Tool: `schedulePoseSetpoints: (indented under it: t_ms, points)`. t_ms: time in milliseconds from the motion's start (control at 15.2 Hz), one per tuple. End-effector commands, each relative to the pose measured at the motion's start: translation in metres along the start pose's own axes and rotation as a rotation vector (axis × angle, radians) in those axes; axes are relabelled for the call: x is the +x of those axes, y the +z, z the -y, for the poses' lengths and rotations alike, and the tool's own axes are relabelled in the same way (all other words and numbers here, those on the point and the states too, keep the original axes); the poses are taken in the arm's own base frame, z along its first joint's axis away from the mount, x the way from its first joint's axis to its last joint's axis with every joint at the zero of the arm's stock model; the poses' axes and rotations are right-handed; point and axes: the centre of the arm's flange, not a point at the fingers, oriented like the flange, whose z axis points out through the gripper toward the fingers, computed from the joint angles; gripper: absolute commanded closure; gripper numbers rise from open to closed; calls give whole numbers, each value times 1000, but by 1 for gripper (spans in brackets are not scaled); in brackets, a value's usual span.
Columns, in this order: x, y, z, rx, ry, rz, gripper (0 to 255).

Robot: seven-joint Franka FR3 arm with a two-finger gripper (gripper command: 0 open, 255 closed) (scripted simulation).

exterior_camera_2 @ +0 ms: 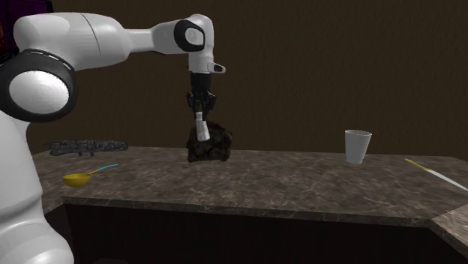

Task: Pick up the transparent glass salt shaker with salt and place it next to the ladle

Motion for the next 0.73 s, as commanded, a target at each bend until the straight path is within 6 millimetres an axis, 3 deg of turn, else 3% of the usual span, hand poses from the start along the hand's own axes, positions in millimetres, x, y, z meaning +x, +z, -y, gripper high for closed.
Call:
schedulePoseSetpoints:
  t_ms: [0, 660]
  points:
    - [-11, 3, 24, -1, 1, 0, 255]
    - [-59, 11, 147, -1, 1, 0, 255]
